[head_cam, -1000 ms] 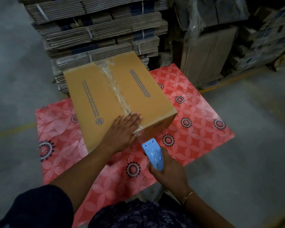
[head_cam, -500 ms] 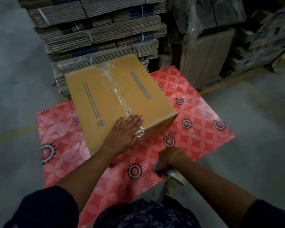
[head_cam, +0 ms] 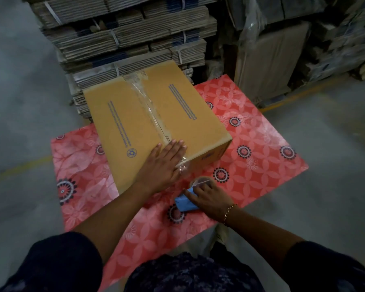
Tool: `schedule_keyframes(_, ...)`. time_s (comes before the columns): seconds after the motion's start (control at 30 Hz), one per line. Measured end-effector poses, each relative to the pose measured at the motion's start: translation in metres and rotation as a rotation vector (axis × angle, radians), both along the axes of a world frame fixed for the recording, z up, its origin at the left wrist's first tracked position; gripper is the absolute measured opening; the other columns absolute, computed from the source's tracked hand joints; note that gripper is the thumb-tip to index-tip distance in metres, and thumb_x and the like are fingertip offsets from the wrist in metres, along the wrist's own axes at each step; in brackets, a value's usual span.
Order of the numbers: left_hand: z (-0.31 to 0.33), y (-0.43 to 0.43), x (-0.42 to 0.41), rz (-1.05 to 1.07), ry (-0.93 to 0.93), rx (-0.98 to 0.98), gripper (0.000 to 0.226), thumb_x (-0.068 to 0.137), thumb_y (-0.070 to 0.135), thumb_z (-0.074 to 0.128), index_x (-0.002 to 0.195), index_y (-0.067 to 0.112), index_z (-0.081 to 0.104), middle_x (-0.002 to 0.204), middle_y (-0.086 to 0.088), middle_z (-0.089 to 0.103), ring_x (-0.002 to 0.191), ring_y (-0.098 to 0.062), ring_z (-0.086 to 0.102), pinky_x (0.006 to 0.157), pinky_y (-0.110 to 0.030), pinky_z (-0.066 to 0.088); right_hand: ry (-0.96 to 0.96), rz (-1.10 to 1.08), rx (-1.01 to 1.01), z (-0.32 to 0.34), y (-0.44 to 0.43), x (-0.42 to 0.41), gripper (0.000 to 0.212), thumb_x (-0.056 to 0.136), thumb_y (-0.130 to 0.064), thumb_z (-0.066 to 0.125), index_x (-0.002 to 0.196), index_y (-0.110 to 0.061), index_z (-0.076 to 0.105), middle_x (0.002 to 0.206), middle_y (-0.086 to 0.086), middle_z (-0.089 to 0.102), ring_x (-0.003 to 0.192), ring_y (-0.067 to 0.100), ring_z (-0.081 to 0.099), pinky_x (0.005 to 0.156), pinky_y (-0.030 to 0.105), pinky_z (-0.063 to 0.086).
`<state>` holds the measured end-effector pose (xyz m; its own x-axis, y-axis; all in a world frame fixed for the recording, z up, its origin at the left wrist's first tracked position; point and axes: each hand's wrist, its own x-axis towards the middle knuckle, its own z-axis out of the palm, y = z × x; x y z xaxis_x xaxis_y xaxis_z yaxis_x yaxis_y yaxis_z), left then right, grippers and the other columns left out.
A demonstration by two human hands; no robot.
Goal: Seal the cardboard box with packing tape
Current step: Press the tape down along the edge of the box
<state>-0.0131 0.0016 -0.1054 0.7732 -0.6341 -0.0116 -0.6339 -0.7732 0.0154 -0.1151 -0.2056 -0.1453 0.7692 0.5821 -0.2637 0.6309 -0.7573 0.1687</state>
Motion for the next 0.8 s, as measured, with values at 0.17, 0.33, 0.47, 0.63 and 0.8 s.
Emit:
schedule_keyframes(0.17, 0.001, 0.0, -0.001, 0.002, -0.004, -0.002, 0.068, 0.099, 0.045, 0.033, 0.16, 0.021, 0.017, 0.169, 0.0, 0.016, 0.156, -0.018, 0.015, 0.123, -0.051, 0.02, 0.013, 0.015, 0.023, -0.009, -0.003, -0.014, 0.061, 0.087, -0.016, 0.037, 0.148, -0.017, 0.036, 0.115, 0.014, 0.065, 0.098, 0.035, 0.06, 0.089, 0.054, 0.051)
schedule_keyframes(0.33, 0.0, 0.001, -0.001, -0.006, -0.026, 0.0, 0.066, 0.1, 0.047, 0.024, 0.16, 0.02, 0.017, 0.17, 0.0, 0.015, 0.156, -0.017, 0.015, 0.123, -0.05, 0.02, 0.017, 0.007, 0.065, -0.024, -0.011, -0.033, 0.07, 0.083, -0.018, 0.052, 0.151, -0.016, 0.034, 0.109, 0.011, 0.065, 0.094, 0.033, 0.061, 0.089, 0.051, 0.049)
schedule_keyframes(0.47, -0.002, 0.0, 0.0, -0.004, -0.031, -0.002, 0.066, 0.101, 0.048, 0.032, 0.16, 0.02, 0.02, 0.169, 0.0, 0.018, 0.155, -0.018, 0.017, 0.122, -0.051, 0.022, 0.023, -0.258, 0.301, -0.01, -0.012, -0.038, 0.045, 0.084, -0.038, 0.053, 0.124, -0.02, 0.061, 0.107, 0.003, 0.068, 0.102, 0.029, 0.061, 0.098, 0.048, 0.038)
schedule_keyframes(0.63, -0.002, 0.001, 0.0, 0.001, -0.022, -0.005, 0.066, 0.102, 0.048, 0.032, 0.16, 0.021, 0.016, 0.169, 0.0, 0.016, 0.156, -0.017, 0.015, 0.123, -0.051, 0.02, 0.414, -1.205, 1.405, 0.044, 0.0, 0.001, 0.018, 0.095, -0.029, 0.063, 0.085, -0.015, 0.065, 0.081, -0.002, 0.068, 0.068, 0.005, 0.063, 0.066, 0.024, 0.049)
schedule_keyframes(0.8, 0.0, 0.0, 0.0, 0.0, -0.009, -0.017, 0.066, 0.101, 0.048, 0.032, 0.16, 0.021, 0.018, 0.169, 0.001, 0.017, 0.156, -0.017, 0.016, 0.123, -0.051, 0.021, 0.565, -1.305, 1.655, 0.054, 0.016, 0.036, 0.018, 0.092, -0.024, 0.07, 0.076, -0.013, 0.07, 0.073, -0.002, 0.07, 0.064, 0.002, 0.066, 0.061, 0.014, 0.05)
